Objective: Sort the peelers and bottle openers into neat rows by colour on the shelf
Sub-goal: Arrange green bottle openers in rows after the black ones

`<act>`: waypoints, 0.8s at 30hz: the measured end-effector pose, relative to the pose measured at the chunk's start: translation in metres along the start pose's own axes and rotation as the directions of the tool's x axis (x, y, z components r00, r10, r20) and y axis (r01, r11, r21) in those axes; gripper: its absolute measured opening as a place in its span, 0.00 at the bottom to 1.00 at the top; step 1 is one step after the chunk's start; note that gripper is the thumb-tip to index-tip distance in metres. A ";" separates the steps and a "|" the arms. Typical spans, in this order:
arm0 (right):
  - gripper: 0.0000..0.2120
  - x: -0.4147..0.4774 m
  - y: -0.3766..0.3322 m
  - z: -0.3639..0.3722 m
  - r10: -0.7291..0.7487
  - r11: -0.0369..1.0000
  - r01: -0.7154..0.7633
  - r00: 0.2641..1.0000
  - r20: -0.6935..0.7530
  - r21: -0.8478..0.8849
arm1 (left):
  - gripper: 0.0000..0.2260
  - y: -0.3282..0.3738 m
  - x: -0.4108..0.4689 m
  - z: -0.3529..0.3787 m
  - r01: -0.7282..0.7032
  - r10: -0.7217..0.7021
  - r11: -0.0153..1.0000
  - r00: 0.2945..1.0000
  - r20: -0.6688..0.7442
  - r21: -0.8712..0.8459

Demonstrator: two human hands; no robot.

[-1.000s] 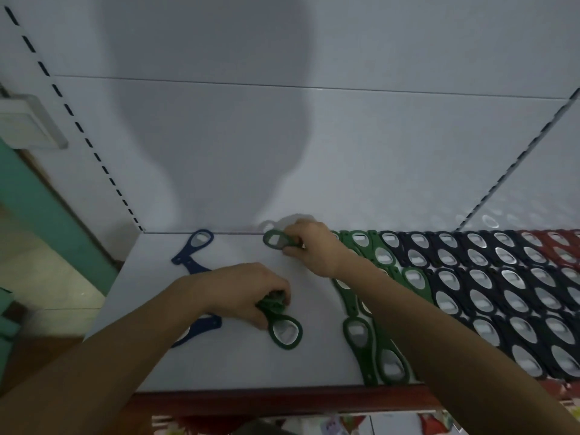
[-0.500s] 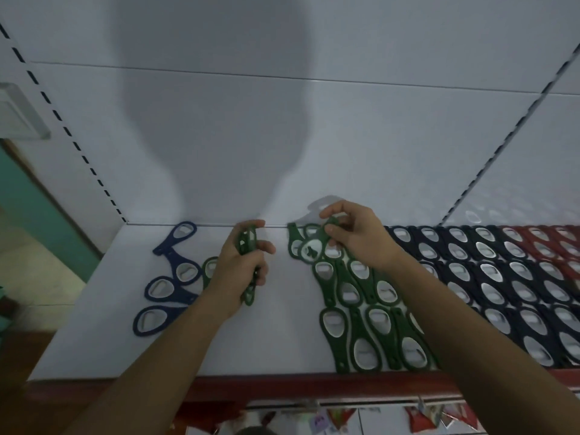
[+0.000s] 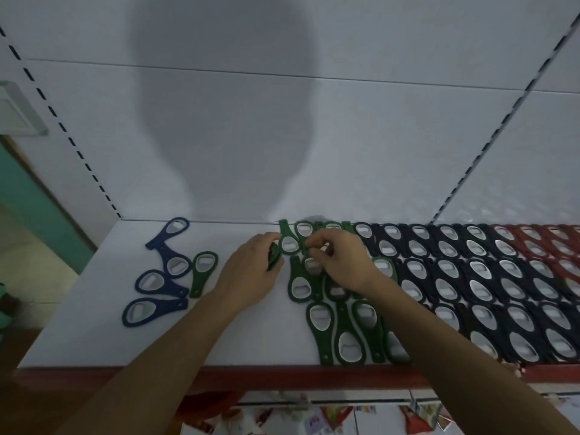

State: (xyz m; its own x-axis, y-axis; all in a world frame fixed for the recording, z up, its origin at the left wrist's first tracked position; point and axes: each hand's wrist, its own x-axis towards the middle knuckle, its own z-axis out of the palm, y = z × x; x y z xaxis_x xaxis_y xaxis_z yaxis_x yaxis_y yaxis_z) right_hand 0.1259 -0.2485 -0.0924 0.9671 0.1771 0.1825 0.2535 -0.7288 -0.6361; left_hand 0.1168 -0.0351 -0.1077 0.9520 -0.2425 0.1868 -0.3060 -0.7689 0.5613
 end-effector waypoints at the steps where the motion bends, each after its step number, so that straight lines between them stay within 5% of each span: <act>1: 0.06 -0.001 0.006 -0.002 0.013 1.000 -0.013 0.999 -0.039 -0.015 | 0.20 0.001 0.007 0.002 -0.025 0.024 0.999 0.999 0.029 0.028; 8: 0.12 -0.023 0.031 0.004 -0.108 0.981 0.087 0.988 -0.112 -0.173 | 0.15 0.002 0.034 0.003 -0.133 0.081 0.962 0.973 0.215 0.238; 24: 0.11 -0.026 0.040 0.013 -0.113 0.971 0.085 0.987 -0.115 -0.223 | 0.13 0.005 0.034 0.014 -0.094 0.072 0.974 0.991 0.114 0.206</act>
State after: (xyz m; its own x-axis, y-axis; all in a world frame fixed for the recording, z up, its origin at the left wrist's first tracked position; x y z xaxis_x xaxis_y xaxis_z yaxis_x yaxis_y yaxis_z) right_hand 0.1111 -0.2736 -0.1328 0.9236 0.1806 0.3381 0.3235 -0.8403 -0.4349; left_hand 0.1481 -0.0552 -0.1098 0.9222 -0.3630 0.1332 -0.3861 -0.8479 0.3633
